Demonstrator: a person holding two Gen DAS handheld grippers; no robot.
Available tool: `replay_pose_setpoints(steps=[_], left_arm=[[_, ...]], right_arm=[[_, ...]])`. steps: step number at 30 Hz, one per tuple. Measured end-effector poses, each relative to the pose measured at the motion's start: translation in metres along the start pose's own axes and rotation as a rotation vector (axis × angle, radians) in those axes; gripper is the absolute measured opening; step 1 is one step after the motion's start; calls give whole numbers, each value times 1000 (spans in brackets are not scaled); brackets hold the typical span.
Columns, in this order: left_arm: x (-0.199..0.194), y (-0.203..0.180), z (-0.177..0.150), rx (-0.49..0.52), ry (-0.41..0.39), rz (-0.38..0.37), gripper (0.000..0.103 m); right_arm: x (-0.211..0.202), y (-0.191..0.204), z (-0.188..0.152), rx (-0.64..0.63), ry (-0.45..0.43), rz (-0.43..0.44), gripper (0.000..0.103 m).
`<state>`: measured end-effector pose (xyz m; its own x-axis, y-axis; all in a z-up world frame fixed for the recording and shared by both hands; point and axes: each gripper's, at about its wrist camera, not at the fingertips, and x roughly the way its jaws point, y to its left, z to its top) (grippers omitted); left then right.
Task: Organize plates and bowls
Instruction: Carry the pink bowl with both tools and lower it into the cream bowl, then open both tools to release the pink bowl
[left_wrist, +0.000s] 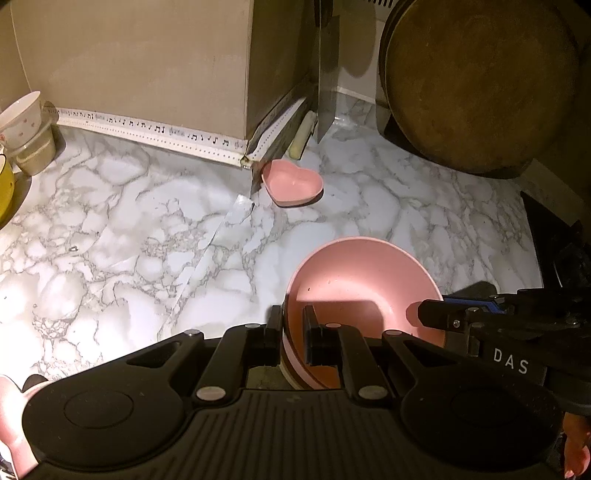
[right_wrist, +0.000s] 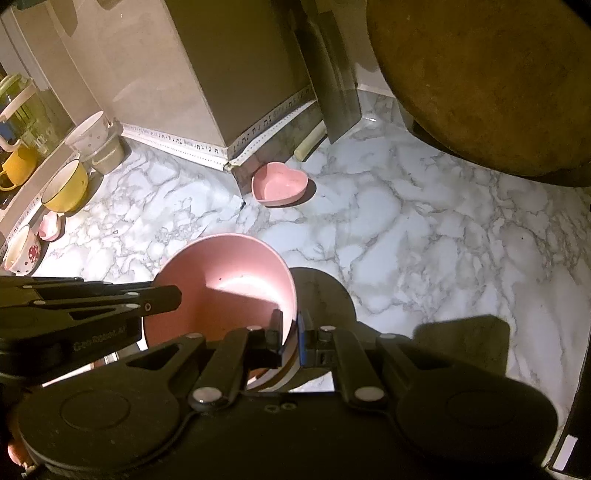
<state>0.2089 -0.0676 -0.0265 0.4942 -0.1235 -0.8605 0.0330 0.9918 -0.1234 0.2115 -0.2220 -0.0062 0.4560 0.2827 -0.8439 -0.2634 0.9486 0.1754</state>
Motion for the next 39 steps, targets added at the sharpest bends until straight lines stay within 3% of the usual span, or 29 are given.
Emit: replay_pose_setpoints(steps=[12,26,28,31,36,39], left_arm=[[7,1,-1,-6,24,-4,10],[-12,9,12,-13,-50,-21,12],[-15,11,15,-15,-69,-18,14],[-16,12,18,-18,-94,0,23],[-19,15,27,-43,-149,10,60],[-17,17,36,-54,-163,8,61]], right_arm=[[7,-4,0,2,24,11,8],[-10,-5,12,-22,-47,31,25],[-13,-8,17,-20,-60,43,34],[-17,-12,23,-22,-92,45,39],[-15,-20,36,-25,-111,52,42],[-13,-24,44,-24,-128,57,53]])
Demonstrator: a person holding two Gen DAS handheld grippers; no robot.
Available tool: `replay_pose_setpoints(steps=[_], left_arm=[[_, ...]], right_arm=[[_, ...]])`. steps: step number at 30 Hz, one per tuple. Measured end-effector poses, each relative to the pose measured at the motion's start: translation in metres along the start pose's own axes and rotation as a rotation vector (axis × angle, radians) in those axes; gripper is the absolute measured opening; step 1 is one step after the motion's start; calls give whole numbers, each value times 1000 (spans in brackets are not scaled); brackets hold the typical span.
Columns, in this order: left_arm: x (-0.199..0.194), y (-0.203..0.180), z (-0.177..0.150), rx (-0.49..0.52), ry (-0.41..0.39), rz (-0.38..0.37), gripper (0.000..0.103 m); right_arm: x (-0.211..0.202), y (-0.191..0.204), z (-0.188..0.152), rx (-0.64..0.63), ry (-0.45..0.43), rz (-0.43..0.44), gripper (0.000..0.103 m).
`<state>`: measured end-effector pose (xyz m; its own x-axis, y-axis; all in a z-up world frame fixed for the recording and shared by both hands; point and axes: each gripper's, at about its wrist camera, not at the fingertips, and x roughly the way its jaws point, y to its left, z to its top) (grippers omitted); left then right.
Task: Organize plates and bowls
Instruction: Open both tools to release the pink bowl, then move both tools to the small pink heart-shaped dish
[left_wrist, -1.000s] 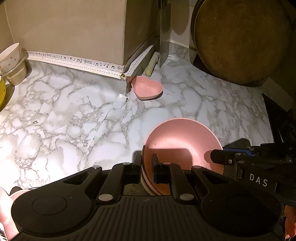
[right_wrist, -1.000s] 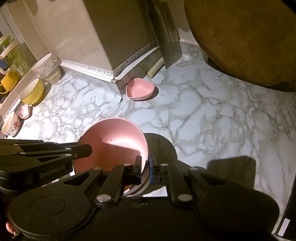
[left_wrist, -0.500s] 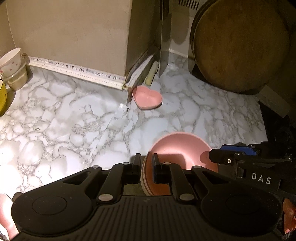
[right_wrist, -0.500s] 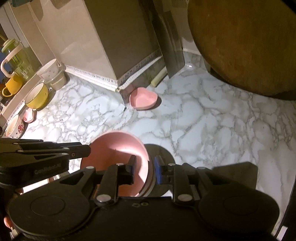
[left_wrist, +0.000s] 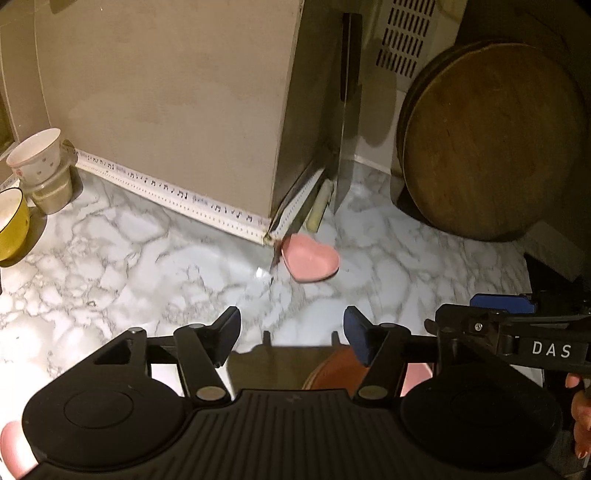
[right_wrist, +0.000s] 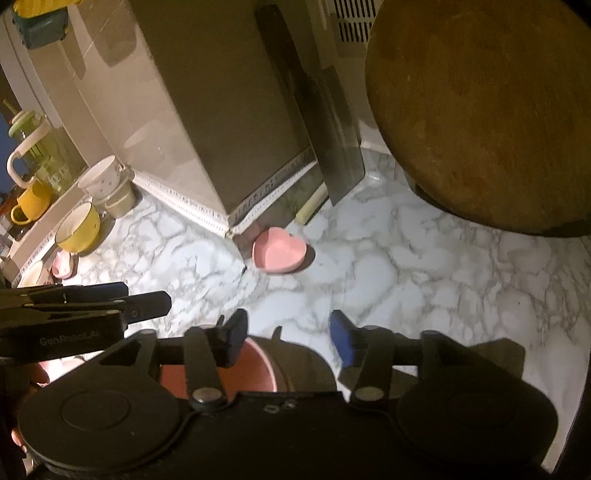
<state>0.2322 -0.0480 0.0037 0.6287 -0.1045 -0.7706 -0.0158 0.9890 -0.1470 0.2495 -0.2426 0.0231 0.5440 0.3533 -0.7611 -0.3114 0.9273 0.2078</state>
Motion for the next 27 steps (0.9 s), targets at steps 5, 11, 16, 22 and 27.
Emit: replay_pose_setpoints(steps=[5,11,16,22,27], left_arm=[[17,3,13,-35,1,-7,70],[48,7,22,-92,23,-12,73],[77,11,28,-133,61,-7,73],[104,10,34,-144,78,-8,73],[125,9,36,-154,99,-3,73]], right_arm=[[8,-9,14,6,-23,11,70],[29,-21,29,23,-23,44,85],[57,-37,42,70,9,39,85],[94,-49,53,91,73,11,82],[121,-56,59,114,107,9,78]])
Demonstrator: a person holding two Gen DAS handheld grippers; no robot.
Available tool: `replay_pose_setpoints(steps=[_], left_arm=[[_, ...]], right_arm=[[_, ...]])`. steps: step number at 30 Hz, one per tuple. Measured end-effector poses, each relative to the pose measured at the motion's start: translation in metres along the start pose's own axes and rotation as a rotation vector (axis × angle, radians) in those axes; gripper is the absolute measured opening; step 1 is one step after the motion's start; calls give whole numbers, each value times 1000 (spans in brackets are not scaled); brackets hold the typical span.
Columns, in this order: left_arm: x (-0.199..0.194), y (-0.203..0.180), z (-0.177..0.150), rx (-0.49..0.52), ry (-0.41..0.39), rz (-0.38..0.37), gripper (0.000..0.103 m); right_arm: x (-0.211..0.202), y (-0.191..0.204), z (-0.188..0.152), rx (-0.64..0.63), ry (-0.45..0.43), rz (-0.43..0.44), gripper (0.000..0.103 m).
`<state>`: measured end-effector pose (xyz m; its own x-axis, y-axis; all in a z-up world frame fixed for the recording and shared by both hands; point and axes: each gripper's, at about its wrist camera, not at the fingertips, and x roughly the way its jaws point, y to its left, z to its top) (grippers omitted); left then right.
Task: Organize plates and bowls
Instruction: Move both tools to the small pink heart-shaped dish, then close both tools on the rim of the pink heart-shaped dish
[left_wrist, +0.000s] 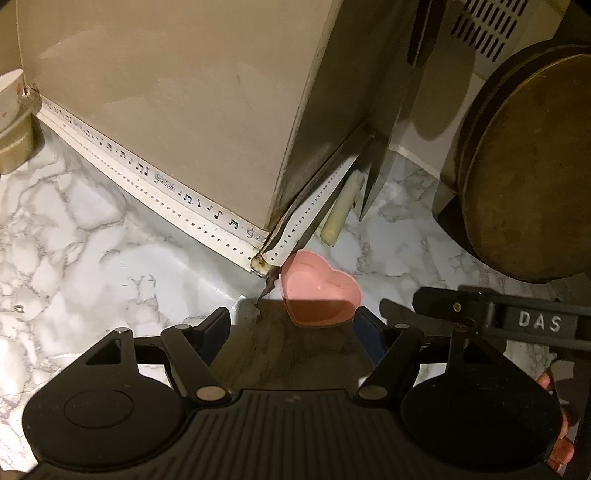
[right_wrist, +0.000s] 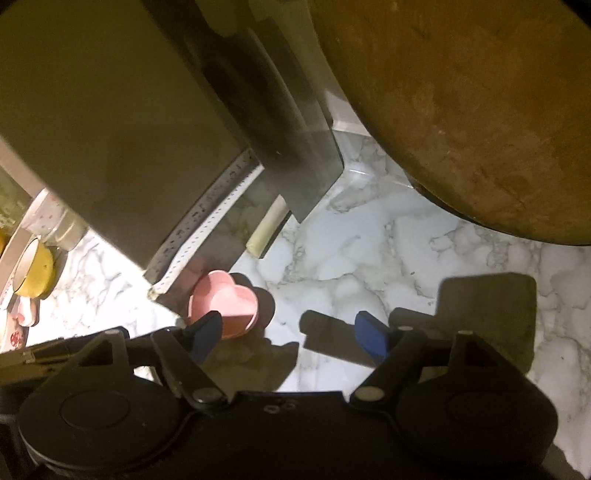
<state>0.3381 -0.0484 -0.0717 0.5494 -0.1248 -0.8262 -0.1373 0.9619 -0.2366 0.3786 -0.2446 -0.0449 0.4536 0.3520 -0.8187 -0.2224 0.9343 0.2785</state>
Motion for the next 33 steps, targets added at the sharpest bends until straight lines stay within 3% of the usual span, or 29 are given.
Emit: replay_pose_setpoints(steps=[8,12,19,23,25,33], left_arm=[[23,-4,1,12,24,2,73],[31,-5,3,19,27,-7,73],[37,-2,8,26,33,-19,72],[36,2,11,24,37,-40,64],[36,2,12,33,39,-44,58],[49,5,10,30,83,-68,32]], right_arm=[[32,1,10,-6,46,20,72],[46,4,12,-7,73,35,61],[59,8,13,-13,82,46,52],[62,7,14,-7,84,63,45],[64,7,14,-6,87,69,34],[69,13,12,-16,102,87,24]])
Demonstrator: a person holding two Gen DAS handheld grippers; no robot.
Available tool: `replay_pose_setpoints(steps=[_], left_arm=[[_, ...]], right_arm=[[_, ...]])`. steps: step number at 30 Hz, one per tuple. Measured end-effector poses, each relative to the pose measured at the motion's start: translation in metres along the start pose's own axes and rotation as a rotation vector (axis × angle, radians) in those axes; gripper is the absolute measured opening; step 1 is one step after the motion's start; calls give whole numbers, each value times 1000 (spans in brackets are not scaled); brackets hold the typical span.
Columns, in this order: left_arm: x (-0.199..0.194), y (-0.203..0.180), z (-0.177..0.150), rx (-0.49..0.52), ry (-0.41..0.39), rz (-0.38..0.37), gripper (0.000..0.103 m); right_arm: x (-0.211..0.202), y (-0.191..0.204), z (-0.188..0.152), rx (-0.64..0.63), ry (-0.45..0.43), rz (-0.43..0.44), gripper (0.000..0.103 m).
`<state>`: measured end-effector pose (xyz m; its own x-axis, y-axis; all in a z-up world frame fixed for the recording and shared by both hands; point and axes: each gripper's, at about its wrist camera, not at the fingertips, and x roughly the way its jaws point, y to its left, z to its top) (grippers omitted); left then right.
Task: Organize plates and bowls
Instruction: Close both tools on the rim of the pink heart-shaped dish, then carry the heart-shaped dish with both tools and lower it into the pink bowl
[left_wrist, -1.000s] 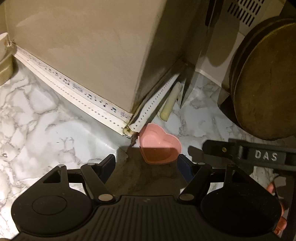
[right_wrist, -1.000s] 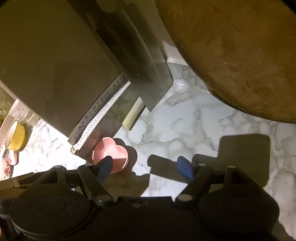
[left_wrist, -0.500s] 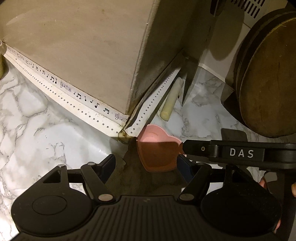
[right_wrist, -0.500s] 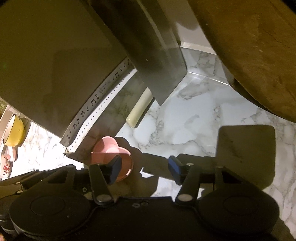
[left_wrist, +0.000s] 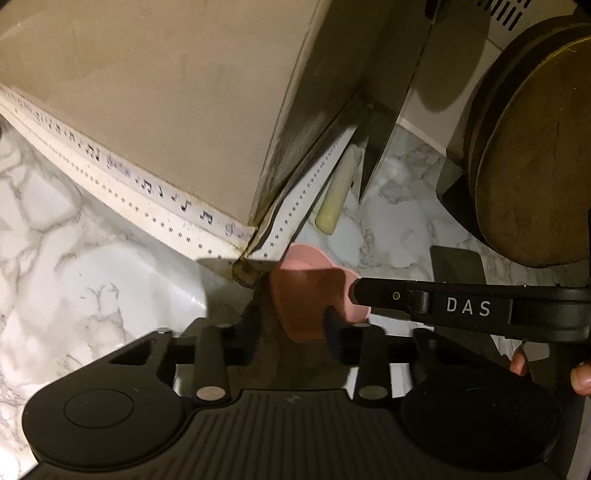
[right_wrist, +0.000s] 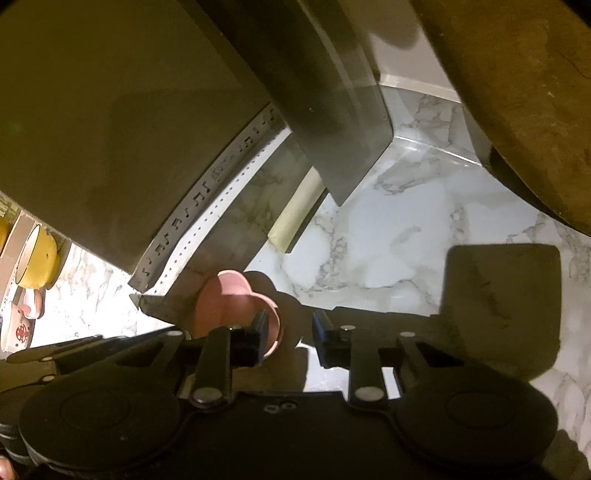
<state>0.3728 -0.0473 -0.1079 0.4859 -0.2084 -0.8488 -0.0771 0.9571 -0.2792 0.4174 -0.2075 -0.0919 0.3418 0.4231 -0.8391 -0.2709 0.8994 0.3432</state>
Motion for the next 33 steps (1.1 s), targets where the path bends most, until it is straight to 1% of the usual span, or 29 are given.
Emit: replay_pose_setpoints(steps=[2,4,5,6,7,9,11,21,25,33], left_arm=[[2,1,-1,-1,5,2,31],[4,1,-1,-2,11,-7,26],[4,1,-1,-5,13,-13,20],[5,1,-1,-7,15,-15,17],[5,1,0,-7,17,-14,16],[5,1,0,-5,15,-6,11],[4,2,-1,-3,14,-9,9],[-22,-3,-4,23,-5,-22,8],[-40,-5,-7,43,-22,-35,8],[-76,-15,-20,84,-29,-52,8]], right_arm=[[1,2,-2,-6,3,0,17],[3,4,-3,-10,8,4,12],[3,5,-4,-15,8,1,11],[3,6,-4,-19,6,-2,9],[3,7,-5,-21,5,-1,6],[2,8,-6,-21,1,-7,4],[1,8,-7,-21,-3,-12,4],[-24,15,-14,-28,-34,-6,3],[-40,20,-18,-37,-49,-5,3],[-75,33,-33,-57,-74,-12,3]])
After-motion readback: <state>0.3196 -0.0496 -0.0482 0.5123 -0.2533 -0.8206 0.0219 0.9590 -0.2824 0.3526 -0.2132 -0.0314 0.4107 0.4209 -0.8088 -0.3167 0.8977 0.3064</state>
